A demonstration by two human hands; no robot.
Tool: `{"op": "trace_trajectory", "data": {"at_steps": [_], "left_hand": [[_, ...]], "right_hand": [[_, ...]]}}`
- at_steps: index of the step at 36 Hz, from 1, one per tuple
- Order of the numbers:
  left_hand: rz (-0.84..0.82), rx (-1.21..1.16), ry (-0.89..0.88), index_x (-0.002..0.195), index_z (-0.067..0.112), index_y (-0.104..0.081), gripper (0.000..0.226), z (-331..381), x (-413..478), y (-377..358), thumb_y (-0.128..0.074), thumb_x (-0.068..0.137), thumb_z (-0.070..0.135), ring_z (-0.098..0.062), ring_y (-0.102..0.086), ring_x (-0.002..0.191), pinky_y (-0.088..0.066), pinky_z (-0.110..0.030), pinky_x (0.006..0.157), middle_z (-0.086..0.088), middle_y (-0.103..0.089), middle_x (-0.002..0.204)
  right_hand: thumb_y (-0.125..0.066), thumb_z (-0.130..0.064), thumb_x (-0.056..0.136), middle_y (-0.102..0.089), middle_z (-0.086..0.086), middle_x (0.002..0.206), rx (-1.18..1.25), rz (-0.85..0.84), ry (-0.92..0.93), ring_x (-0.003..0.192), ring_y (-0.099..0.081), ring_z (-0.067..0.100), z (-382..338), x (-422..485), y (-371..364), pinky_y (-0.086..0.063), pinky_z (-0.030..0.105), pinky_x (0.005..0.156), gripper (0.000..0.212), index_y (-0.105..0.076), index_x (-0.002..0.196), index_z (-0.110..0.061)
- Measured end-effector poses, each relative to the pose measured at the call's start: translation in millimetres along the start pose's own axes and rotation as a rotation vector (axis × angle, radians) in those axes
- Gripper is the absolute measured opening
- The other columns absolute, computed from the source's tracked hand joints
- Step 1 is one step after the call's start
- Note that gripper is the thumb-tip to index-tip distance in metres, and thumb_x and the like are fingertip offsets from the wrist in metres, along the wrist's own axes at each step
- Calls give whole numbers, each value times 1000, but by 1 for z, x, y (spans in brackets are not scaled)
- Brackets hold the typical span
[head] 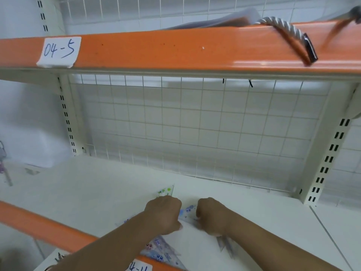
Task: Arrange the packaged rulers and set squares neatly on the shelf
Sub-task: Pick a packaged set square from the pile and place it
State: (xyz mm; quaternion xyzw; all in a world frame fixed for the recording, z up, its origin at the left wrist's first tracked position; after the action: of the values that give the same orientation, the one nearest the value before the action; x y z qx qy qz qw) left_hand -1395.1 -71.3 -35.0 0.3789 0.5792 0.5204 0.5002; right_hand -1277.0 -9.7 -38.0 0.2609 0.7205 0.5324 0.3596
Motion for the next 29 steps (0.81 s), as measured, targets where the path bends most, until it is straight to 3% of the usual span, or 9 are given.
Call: {"op": "trace_trajectory", "data": {"at_steps": [3,5,7,11,17,19,22,24,29], "left_hand": [[6,-13,-5,130,14,-52,47,1,-2,1,-63,90,36,-23,-55,117,-43,-33,94,-4,-55,129],[18,-17,-8,131,14,-50,47,2,-2,0,-62,90,35,-23,-54,118,-43,-33,94,-4,-54,130],[42,-12,-7,130,15,-49,47,4,-3,1,-62,91,35,-23,-54,117,-43,-33,92,-4,-54,129],[122,-50,9,130,18,-47,48,4,-4,6,-64,89,36,-22,-53,117,-44,-34,91,-3,-51,128],[141,-50,16,112,17,-60,29,5,-8,11,-58,93,39,-22,-59,105,-41,-27,78,-3,-63,113],[132,-40,31,110,17,-61,31,5,-9,12,-59,92,41,-22,-61,103,-39,-27,75,-4,-64,111],[157,-42,37,102,17,-61,27,6,-8,14,-60,91,42,-22,-61,101,-37,-26,73,-3,-64,109],[175,-34,32,97,18,-59,24,8,-7,15,-59,91,42,-23,-61,100,-37,-26,72,-4,-64,108],[206,-18,0,106,16,-62,30,10,-4,16,-58,91,42,-22,-62,99,-37,-25,71,-3,-64,107]], "right_hand": [[-45,-5,89,-44,5,73,75,12,-3,68,-43,16,4,2,6,-37,19,60,20,-50,70,-7],[-46,-2,89,-57,8,89,205,27,33,75,-47,12,7,0,13,-41,15,63,20,-65,86,-6],[-45,2,89,-56,-2,93,340,32,54,78,-50,10,11,-3,19,-40,9,60,25,-65,98,-11],[-47,2,86,-51,-9,76,504,26,73,67,-48,8,19,-6,24,-38,9,54,33,-53,72,-27],[-54,-2,88,-48,-7,74,701,103,73,59,-43,4,26,-10,25,-35,11,49,25,-50,77,-24],[-65,-14,85,-49,-8,82,629,164,69,64,-45,5,26,-12,26,-37,10,54,20,-50,91,-25],[-74,-32,80,-48,-5,114,365,212,102,89,-50,7,22,-18,27,-43,14,76,57,-44,127,-23],[-72,-35,80,-43,-3,127,205,260,107,108,-51,12,18,-22,26,-45,24,91,68,-38,137,-20],[-66,-32,83,-44,-1,105,57,343,86,83,-48,16,11,-26,20,-47,30,74,32,-51,106,-15]]}}
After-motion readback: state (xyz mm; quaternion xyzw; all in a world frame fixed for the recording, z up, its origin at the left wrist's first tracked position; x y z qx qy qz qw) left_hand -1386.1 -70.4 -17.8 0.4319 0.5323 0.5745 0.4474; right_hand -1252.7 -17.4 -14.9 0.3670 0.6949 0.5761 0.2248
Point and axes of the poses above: each hand's wrist, its own x-axis towards the middle knuckle, its own y-axis out of the back of the hand, z = x × y, the point moved 3 cm from there along x, towards the middle knuckle
